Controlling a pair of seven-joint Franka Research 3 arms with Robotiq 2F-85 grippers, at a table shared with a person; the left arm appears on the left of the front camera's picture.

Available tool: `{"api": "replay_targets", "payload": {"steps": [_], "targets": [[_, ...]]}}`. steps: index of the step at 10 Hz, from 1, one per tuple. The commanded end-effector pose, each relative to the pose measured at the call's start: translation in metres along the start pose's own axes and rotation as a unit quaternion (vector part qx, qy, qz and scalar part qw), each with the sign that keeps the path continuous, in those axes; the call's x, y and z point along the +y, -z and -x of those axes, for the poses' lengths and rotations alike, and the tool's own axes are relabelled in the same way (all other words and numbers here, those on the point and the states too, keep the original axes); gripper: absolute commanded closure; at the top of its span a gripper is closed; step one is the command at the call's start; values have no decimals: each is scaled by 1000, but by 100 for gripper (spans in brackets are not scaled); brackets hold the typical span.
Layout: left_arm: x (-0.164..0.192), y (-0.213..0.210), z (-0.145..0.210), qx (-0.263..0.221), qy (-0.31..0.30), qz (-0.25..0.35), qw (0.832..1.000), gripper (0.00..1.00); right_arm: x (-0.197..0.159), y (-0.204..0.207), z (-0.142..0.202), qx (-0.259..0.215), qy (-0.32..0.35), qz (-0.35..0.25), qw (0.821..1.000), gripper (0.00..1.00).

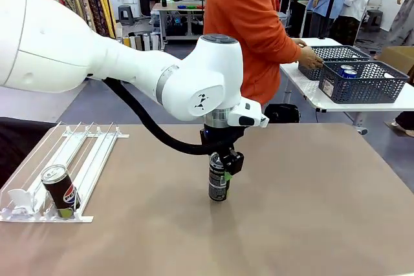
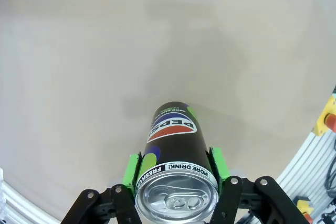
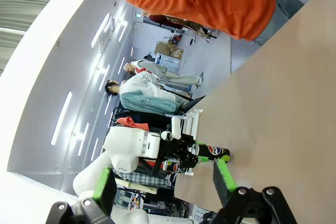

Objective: Retrieve and store the cans from the dispenser.
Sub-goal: Pick up one can from the Automatic Can Dispenser and place it in the middle of the table.

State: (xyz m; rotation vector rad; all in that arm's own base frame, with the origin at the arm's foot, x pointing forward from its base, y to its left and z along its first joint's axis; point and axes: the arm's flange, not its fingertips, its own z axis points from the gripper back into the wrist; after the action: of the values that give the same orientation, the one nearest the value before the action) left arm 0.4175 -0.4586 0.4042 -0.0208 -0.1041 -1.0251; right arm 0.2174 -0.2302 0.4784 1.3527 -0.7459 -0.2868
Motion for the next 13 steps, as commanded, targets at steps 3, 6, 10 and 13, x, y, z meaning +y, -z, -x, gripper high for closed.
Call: {"api": "replay_targets", "payload": {"steps": [3, 6, 10, 13], "targets": [[3, -7, 5, 4, 4, 2, 1000, 0, 3, 2, -2, -8, -9, -12, 1000, 0], [0, -30, 10, -10, -20, -72, 997, 0, 3, 2, -2, -8, -9, -12, 1000, 0], [19, -180, 111, -70, -113, -23, 991, 0, 3, 2, -2, -8, -9, -12, 1000, 0], [115, -216, 265, -172, -272, 72, 944, 0, 3, 2, -2, -8, -9, -12, 1000, 0]]}}
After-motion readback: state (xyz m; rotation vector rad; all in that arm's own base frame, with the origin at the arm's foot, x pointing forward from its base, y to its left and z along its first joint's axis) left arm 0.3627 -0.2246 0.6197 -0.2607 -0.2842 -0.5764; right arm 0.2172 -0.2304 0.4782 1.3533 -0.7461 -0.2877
